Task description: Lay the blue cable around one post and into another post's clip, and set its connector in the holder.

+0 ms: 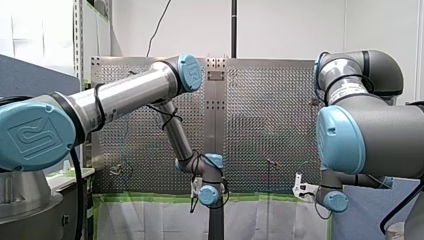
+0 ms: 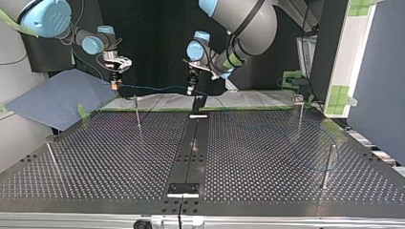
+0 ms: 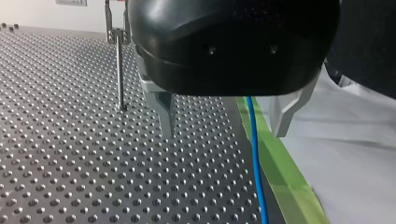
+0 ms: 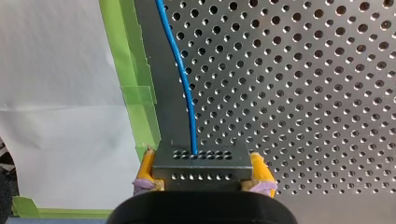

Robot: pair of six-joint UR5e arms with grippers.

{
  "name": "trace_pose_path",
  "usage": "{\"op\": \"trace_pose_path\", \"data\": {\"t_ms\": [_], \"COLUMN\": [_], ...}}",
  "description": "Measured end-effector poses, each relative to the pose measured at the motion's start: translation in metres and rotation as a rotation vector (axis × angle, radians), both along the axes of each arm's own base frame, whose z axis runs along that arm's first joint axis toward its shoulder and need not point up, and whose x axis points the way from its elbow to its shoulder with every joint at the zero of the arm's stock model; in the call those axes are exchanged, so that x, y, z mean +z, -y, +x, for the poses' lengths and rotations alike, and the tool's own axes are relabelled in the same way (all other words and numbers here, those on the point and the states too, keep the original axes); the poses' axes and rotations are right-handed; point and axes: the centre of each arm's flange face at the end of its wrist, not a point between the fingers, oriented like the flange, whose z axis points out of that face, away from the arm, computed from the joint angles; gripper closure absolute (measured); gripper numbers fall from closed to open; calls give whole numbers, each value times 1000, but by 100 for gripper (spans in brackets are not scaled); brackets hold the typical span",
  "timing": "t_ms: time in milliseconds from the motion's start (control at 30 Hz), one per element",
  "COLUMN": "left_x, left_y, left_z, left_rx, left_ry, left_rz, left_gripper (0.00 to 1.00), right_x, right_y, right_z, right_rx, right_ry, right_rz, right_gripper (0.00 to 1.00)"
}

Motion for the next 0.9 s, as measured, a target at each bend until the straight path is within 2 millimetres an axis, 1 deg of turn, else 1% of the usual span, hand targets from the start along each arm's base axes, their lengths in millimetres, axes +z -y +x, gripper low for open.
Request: {"op": "trace_pose_path", "data": {"t_ms": [200, 500, 533, 567, 600, 633, 667, 733, 767, 833, 867, 900], "left_x": [0, 5, 5, 5, 5, 6, 5, 5, 5, 5, 5, 5], "left_y": [-4, 1, 2, 2, 2, 2, 2, 2, 2, 1, 1, 1], "left_z": [5, 10, 10, 10, 10, 10, 10, 9, 9, 9, 9, 9], "left_rx": [15, -1, -3, -3, -4, -5, -5, -5, -6, -5, -5, -4], "left_ry": [8, 18, 18, 18, 17, 17, 16, 13, 12, 9, 8, 7], "left_rz": [19, 19, 19, 19, 19, 19, 20, 22, 24, 26, 26, 27], "left_gripper": [0, 0, 9, 9, 18, 32, 32, 55, 55, 73, 73, 79], "right_x": [0, 0, 0, 0, 0, 0, 0, 0, 0, 0, 0, 0], "right_y": [0, 1, 1, 1, 1, 1, 1, 1, 1, 2, 2, 2], "right_z": [-1, -4, -4, -5, -5, -5, -5, -5, -5, -5, -6, -6], "right_rx": [-4, -29, -30, -31, -33, -33, -34, -34, -34, -34, -35, -35], "right_ry": [0, -3, -3, -4, -4, -4, -4, -5, -5, -5, -5, -6], "right_rz": [1, 1, 2, 2, 2, 2, 2, 2, 2, 2, 2, 2], "right_gripper": [100, 100, 100, 100, 100, 100, 100, 100, 100, 100, 100, 100]}}
